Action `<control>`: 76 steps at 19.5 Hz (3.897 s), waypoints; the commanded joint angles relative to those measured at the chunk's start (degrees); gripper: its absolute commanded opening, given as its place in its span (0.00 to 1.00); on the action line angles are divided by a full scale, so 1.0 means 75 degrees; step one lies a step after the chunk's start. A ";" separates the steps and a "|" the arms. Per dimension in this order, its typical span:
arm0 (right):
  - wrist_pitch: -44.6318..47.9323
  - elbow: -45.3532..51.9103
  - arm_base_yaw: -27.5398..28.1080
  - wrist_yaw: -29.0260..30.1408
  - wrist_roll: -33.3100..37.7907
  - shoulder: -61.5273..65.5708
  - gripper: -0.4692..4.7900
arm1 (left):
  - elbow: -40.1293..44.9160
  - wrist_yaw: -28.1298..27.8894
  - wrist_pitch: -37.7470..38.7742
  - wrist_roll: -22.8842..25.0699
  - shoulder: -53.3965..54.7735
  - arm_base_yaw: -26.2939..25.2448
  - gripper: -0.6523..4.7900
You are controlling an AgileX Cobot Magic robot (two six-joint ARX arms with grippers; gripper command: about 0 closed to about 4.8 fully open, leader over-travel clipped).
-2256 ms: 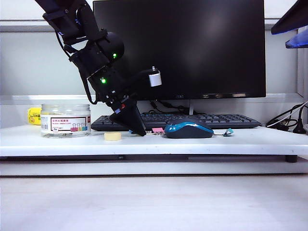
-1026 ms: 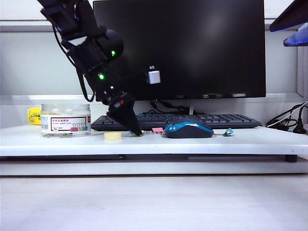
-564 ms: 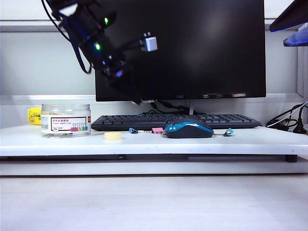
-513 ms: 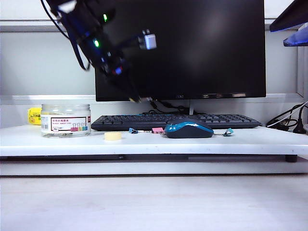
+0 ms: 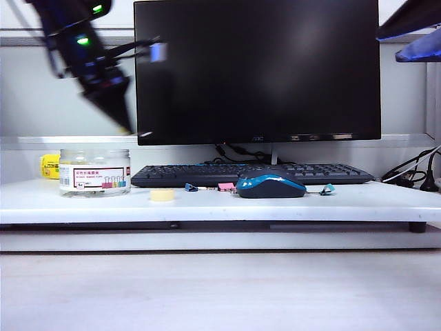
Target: Pick up the clips with the largest number of clips of the same color on the table and place them in a round transparent plastic box.
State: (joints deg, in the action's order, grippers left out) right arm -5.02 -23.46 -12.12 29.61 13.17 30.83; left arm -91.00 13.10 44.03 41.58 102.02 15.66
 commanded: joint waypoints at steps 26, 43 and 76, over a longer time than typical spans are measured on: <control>0.0338 -0.0050 -0.0055 0.0012 0.0047 -0.0012 0.47 | -0.0012 0.1099 0.0551 -0.2087 -0.2841 -0.0455 0.52; 0.2037 -0.0076 -0.0055 -0.0219 0.0096 -0.0446 0.47 | 0.1859 0.0198 0.2259 -0.3258 -1.1575 -0.0452 0.51; -0.1346 0.1072 -0.0058 -0.4905 0.0906 -0.2725 0.41 | 1.0334 -0.2183 -0.3611 -0.7734 -1.2461 -0.0452 0.36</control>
State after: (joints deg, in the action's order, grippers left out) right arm -17.19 -15.94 -12.51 -7.33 19.77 10.41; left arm -14.39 -4.64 18.85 -18.17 8.47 12.25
